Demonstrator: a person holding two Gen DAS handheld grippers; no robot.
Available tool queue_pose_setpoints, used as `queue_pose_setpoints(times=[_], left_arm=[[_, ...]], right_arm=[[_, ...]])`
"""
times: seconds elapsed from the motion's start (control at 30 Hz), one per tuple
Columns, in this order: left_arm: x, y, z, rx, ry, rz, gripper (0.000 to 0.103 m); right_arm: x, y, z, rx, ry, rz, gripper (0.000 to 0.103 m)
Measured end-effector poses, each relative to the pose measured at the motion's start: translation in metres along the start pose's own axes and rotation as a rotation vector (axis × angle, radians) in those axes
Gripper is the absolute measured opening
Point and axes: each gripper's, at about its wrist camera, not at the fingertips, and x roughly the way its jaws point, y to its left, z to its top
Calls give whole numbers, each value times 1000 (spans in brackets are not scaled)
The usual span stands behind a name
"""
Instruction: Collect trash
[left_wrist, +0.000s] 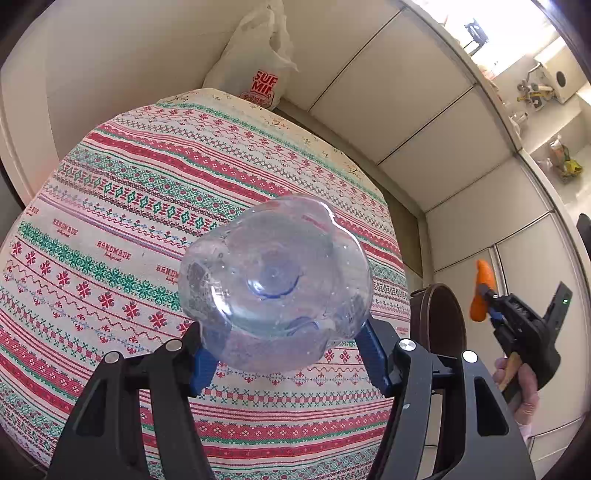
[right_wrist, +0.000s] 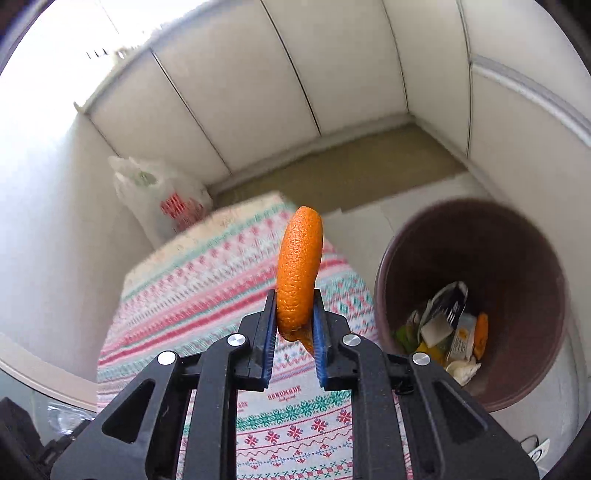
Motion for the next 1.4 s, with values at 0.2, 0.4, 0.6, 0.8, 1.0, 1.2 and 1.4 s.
queue_pose_setpoints(times=[0.2,0.4,0.6,0.8,1.0,1.2,1.4], left_arm=[[6,-13,-8,39,4,-10,63],[11,-35,-24,122,-29,-18,63],[17,-57,-38,187,-72,-15,63],[24,-106,-49,233,-84,-70,63],[41,-200,-54,311,-88,-186,63],[64,-299,-55,406,-105,-259,63],[92,-359,-60,493,-97,-251,63]], right_arm=[[-56,-23,17,-37,-223,-122,17],[-62,-66,19,-44,-334,-298,17],[-58,-98,22,-12,-326,-390,62],[-90,-126,25,28,-398,-438,89],[-128,-164,24,159,-430,-474,96],[-145,-212,20,308,-407,-469,96],[-154,-242,20,390,-407,-480,96]])
